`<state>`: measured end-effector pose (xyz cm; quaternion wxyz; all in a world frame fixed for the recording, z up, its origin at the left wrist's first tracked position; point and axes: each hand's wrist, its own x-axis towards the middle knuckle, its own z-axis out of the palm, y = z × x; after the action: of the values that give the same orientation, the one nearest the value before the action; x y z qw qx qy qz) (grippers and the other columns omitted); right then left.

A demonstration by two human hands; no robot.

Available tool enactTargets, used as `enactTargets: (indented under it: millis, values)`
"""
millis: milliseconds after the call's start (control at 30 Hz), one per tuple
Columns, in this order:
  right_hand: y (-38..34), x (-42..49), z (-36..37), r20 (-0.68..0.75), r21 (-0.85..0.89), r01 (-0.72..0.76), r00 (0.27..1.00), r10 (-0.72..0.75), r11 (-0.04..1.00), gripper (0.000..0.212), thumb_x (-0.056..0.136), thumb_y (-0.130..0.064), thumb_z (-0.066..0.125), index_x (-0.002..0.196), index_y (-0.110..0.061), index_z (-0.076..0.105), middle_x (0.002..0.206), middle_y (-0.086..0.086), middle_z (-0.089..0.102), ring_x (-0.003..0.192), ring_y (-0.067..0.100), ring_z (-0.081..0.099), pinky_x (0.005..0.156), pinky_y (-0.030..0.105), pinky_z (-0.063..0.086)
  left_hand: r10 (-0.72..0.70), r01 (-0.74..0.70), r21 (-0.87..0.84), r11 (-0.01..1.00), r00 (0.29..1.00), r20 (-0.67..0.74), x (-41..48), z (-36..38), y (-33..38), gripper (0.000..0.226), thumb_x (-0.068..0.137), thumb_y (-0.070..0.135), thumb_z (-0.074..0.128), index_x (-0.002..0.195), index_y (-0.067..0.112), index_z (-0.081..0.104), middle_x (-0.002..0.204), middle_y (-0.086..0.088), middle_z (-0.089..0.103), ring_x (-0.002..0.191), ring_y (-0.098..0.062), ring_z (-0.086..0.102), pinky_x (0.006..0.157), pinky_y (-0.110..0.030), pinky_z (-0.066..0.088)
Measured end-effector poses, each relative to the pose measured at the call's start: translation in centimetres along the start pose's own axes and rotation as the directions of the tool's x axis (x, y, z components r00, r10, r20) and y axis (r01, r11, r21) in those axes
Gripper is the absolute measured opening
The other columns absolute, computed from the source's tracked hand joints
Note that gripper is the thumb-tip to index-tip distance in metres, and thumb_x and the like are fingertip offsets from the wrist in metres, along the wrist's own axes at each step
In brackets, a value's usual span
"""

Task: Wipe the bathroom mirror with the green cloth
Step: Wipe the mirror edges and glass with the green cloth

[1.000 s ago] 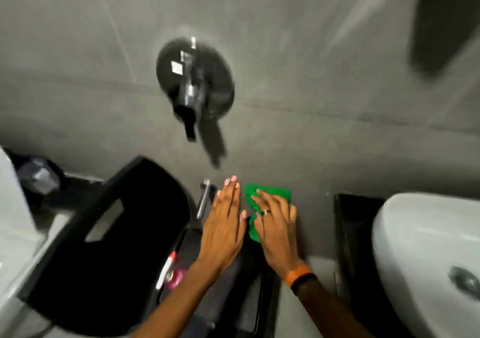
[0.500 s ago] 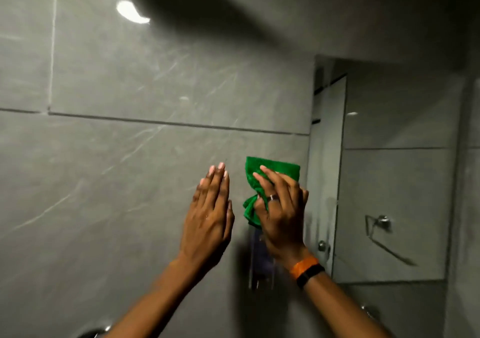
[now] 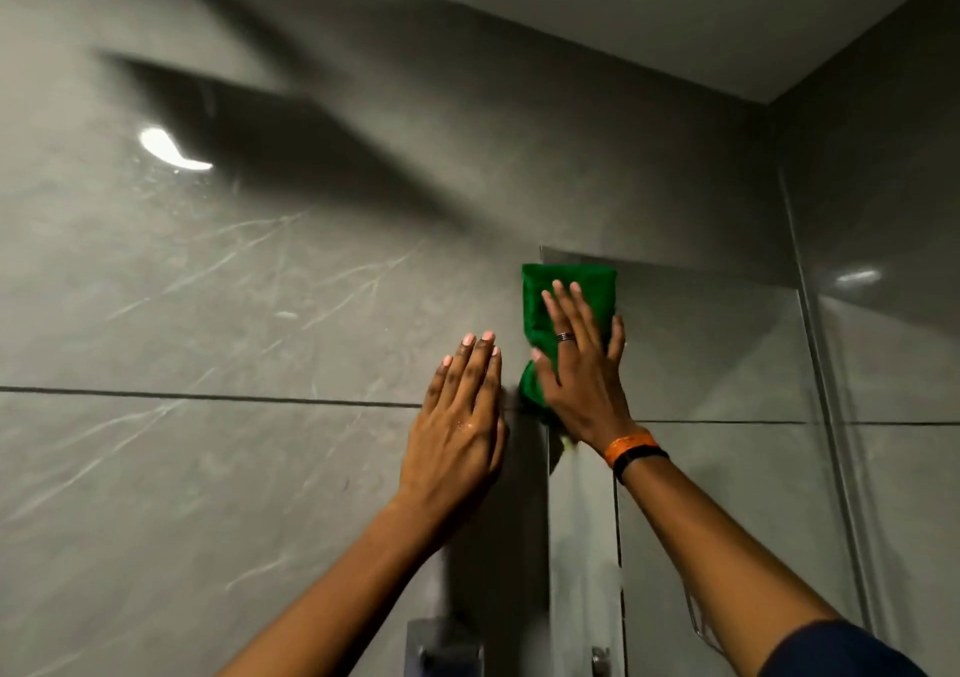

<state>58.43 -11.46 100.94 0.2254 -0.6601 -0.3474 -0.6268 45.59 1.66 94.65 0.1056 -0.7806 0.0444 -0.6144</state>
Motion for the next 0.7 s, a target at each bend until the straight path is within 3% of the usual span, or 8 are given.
enactTargets:
  millis: [67,133,233,333,533,700]
  values:
    - [1.6,1.0,1.2,0.119,-0.049,0.008,0.993,-0.002,0.999,0.076,0.094,-0.054,0.04,0.16,-0.029,0.013,0.171,-0.003,-0.002,0.158,0.015,-0.007,0.123,0.06,-0.013,-0.01,0.01,0.026,1.0,1.0,0.016,1.3,1.2,-0.2,0.06,0.097,0.029,0.025,0.15,0.001,0.031,0.16,-0.018,0.027,0.149,-0.031,0.022,0.121,-0.05,0.025]
    - [1.9,1.5,1.7,0.09,0.095,-0.023,0.996,0.015,0.995,0.073,0.093,-0.063,0.027,0.158,-0.031,0.021,0.171,-0.008,-0.001,0.157,0.009,-0.008,0.123,0.052,-0.02,-0.026,0.025,0.035,0.999,0.999,0.026,2.3,2.2,-0.5,0.062,0.098,0.032,0.019,0.151,0.002,0.027,0.162,-0.017,0.023,0.151,-0.031,0.017,0.123,-0.048,0.021]
    - [1.2,1.9,2.2,0.023,0.26,-0.076,0.997,0.073,0.963,0.065,0.099,-0.056,0.017,0.157,-0.029,0.024,0.17,-0.01,0.005,0.156,0.005,-0.006,0.127,0.048,-0.012,-0.011,0.01,0.061,0.998,1.0,0.02,3.7,3.0,-0.8,0.064,0.096,0.034,0.016,0.152,0.003,0.024,0.162,-0.018,0.02,0.151,-0.031,0.013,0.125,-0.047,0.015]
    - [1.4,1.8,3.0,-0.06,0.123,-0.016,0.998,0.023,0.992,0.06,0.104,-0.041,0.025,0.16,-0.024,0.016,0.171,-0.004,0.007,0.158,0.012,-0.003,0.129,0.047,-0.004,0.012,-0.014,0.103,0.995,1.0,0.019,4.8,3.5,-1.0,0.066,0.096,0.036,0.016,0.152,0.003,0.024,0.162,-0.018,0.02,0.151,-0.032,0.012,0.125,-0.048,0.015]
    - [4.2,4.2,3.1,-0.063,0.047,0.085,0.995,-0.081,0.995,0.062,0.103,-0.039,0.025,0.161,-0.024,0.01,0.171,-0.003,0.007,0.158,0.014,0.0,0.13,0.047,0.002,0.03,-0.03,0.169,0.985,1.0,0.0,6.2,4.4,-0.5,0.068,0.092,0.033,0.019,0.152,0.002,0.022,0.162,-0.019,0.018,0.151,-0.033,0.011,0.125,-0.047,0.012]
    - [7.7,5.8,2.3,-0.074,0.031,0.002,0.997,0.001,1.0,0.061,0.103,-0.038,0.026,0.161,-0.027,0.01,0.171,-0.004,0.007,0.158,0.014,0.0,0.129,0.047,0.0,0.031,-0.029,0.227,0.973,1.0,-0.002,6.4,5.3,-0.1,0.066,0.094,0.031,0.03,0.153,0.003,0.02,0.163,-0.018,0.018,0.151,-0.033,0.01,0.125,-0.047,0.009]
